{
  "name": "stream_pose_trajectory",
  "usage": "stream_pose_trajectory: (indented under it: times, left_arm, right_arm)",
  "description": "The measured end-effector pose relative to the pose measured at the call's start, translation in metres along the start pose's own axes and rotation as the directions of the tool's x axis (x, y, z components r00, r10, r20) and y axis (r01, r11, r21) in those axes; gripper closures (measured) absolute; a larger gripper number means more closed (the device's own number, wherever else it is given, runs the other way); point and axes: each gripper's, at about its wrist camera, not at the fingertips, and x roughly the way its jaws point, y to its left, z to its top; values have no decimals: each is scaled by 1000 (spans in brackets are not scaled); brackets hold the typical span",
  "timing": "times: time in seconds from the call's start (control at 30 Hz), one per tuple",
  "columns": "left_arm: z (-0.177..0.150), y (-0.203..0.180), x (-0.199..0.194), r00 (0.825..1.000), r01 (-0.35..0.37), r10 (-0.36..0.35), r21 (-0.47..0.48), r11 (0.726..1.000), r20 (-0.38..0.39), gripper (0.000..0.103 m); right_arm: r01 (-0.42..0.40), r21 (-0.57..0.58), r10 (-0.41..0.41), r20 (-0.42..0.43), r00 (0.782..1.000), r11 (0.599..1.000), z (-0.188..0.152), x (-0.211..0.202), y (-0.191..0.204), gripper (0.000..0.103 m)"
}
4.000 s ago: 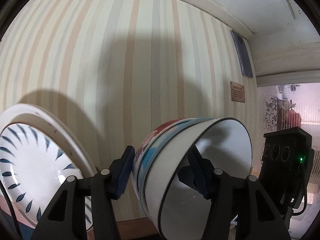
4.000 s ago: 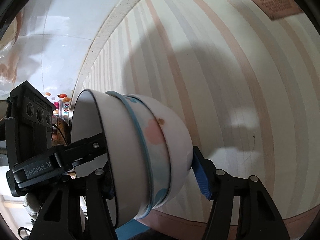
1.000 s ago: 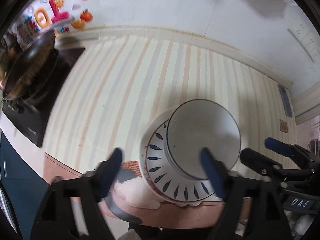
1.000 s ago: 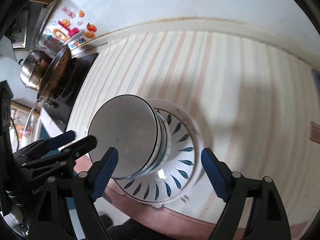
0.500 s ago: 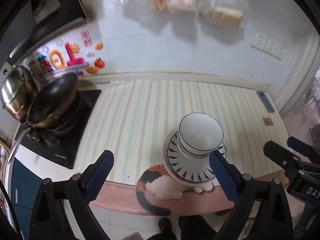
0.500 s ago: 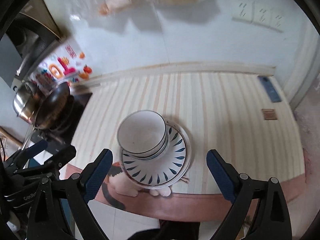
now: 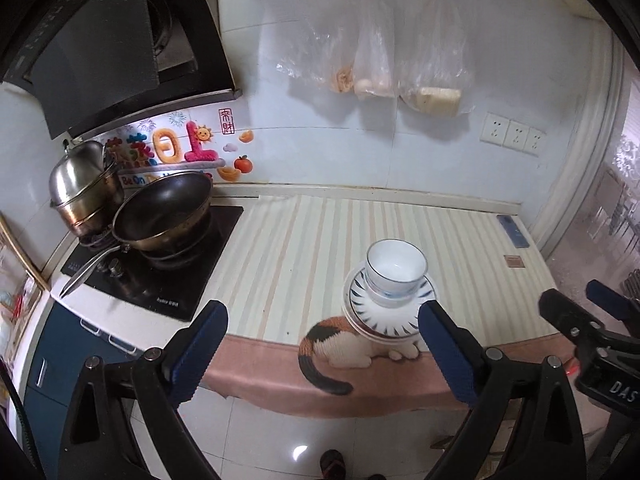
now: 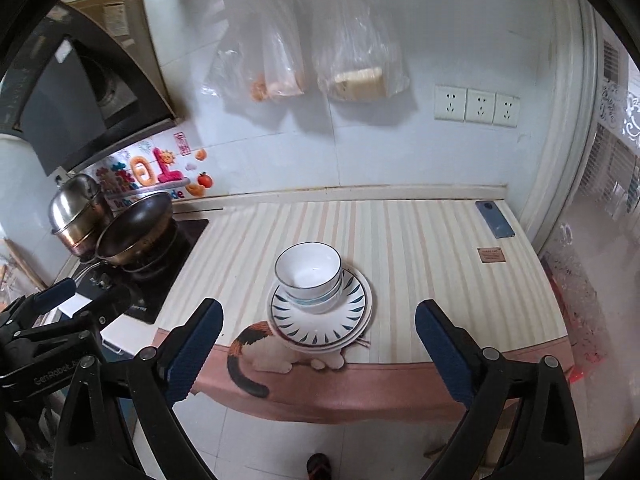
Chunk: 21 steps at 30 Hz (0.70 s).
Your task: Organize plates and bowls
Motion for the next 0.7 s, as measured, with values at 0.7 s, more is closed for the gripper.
stream_pose_trajectory:
  times: [0.7]
  left_arm:
    - [-44,-3,-66,999,-22,22,-22,1000,44,5]
  right_arm:
    - [-11,-40,13,58,998,999,-38,-71,-5,3]
